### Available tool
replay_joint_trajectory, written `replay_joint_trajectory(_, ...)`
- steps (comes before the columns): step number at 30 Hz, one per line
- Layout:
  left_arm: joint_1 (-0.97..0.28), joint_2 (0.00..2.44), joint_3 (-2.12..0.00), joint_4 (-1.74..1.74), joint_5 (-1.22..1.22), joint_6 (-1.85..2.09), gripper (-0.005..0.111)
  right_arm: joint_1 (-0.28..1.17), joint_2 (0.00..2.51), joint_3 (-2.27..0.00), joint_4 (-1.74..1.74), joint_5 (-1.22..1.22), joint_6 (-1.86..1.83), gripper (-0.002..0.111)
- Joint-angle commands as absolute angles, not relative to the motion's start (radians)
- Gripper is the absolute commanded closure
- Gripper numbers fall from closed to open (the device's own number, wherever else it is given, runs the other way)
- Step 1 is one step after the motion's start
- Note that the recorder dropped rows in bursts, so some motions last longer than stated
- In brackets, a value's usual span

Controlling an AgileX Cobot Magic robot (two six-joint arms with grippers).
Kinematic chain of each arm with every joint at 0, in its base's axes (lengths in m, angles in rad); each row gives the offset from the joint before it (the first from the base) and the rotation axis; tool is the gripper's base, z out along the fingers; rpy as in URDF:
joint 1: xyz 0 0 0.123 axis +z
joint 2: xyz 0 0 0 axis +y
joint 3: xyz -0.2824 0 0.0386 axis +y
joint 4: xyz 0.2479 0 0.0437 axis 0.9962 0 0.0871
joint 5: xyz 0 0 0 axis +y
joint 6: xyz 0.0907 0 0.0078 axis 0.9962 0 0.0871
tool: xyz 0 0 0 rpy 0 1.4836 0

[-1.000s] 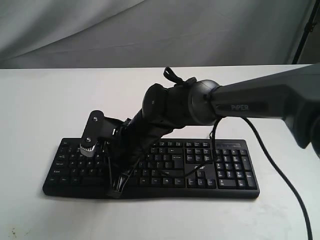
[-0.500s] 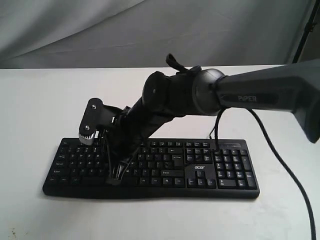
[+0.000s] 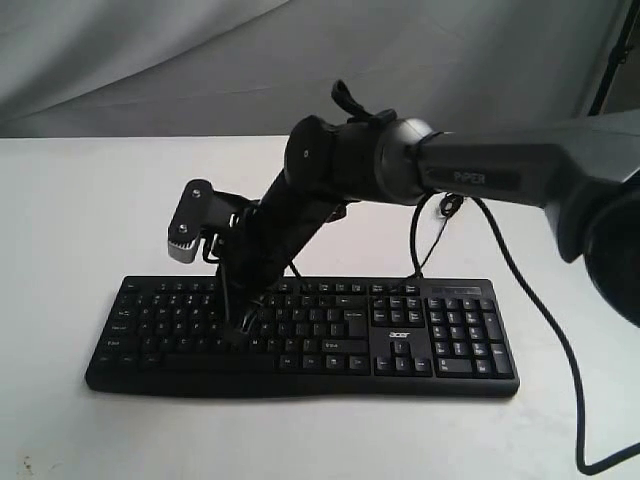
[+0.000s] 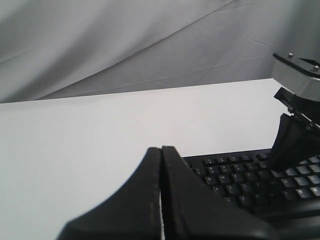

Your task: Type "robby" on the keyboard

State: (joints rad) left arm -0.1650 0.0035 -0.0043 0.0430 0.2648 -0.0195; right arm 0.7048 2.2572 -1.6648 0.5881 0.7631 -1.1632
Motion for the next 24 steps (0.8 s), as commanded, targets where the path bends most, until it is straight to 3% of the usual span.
replay_joint_trajectory(1,-0.171,0.000,0.000,0.048,0.259,-0.022,0.107,0.697,2.258,-1.671,0.588,0.781,-1.162,0.108)
replay_joint_trajectory(24,-0.171,0.000,0.000,0.048,0.259,-0.022,0.107,0.675,2.258,-1.671,0.594,0.746,-1.206,0.108)
